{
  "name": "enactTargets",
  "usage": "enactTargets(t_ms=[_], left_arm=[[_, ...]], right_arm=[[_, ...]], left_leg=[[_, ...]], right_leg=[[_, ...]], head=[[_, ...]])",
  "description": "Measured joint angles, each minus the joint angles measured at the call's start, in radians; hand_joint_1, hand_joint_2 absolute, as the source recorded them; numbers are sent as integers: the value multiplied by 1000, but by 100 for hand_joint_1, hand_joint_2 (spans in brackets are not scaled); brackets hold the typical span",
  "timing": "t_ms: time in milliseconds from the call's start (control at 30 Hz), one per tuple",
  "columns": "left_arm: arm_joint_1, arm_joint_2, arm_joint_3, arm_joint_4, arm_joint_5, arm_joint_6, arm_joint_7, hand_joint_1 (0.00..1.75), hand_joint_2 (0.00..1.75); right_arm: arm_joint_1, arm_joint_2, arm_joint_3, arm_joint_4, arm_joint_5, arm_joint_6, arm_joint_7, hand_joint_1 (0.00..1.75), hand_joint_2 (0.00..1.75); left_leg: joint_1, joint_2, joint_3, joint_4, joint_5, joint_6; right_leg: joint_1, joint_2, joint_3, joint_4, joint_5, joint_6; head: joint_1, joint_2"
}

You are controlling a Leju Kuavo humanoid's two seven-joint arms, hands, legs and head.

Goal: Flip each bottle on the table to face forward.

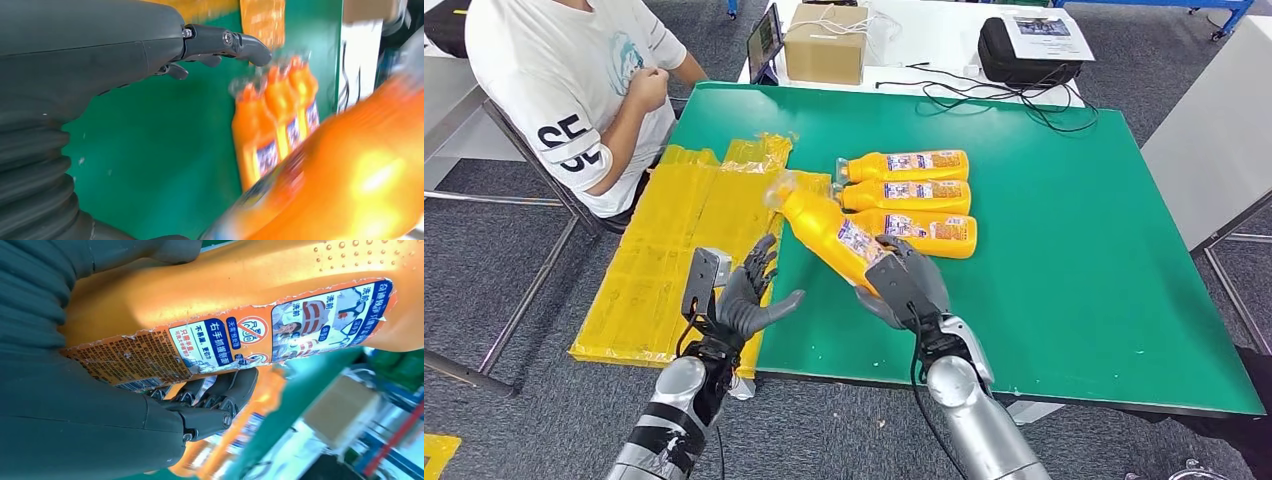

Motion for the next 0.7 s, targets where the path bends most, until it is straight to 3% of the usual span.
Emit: enactTargets(t_ms=[400,700], left_arm=[[-7,17,-36,17,133,-135,28,0,175],[-10,17,-40,15,205,-143,18,0,175]], right_arm=[[-60,66,66,87,62,-47,-47,175,175],[-68,97,108,130,56,-26,-79,175,175]], left_leg=[[0,0,-1,0,0,0],[0,0,-1,0,0,0]], right_leg=[[0,0,-1,0,0,0],[0,0,-2,0,0,0]], head=[[0,0],[0,0]])
